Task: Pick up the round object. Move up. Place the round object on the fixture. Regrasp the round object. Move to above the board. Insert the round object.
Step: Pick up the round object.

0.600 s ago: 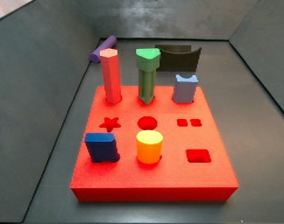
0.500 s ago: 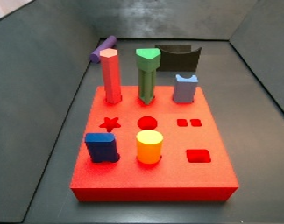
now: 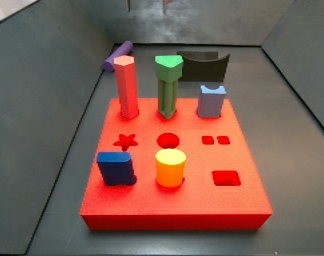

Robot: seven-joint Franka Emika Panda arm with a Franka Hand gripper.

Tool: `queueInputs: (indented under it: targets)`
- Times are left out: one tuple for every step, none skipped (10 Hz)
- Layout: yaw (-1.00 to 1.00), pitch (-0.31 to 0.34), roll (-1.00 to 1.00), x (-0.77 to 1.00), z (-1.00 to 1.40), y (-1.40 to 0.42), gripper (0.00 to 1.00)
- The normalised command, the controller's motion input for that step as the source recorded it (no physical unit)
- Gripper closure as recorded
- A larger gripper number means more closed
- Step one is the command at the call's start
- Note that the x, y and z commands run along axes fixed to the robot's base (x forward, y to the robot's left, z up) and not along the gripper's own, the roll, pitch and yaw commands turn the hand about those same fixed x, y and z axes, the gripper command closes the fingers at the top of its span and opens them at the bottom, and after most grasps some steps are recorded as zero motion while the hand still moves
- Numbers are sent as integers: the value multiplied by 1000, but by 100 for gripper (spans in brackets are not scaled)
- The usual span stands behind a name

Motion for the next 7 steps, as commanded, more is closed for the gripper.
queueInputs:
  targets:
    - [-200, -174, -33, -54, -846, 134, 0]
    - [-180, -189, -41, -14, -806, 140, 0]
    - [-57, -209, -64, 0, -757, 211, 0]
    - [0, -201, -121, 0, -714, 314, 0]
    - [0, -159, -254, -57, -631, 426, 0]
    - [0, -163, -370, -29, -446, 489, 0]
    - [0, -210, -429, -334, -323, 534, 0]
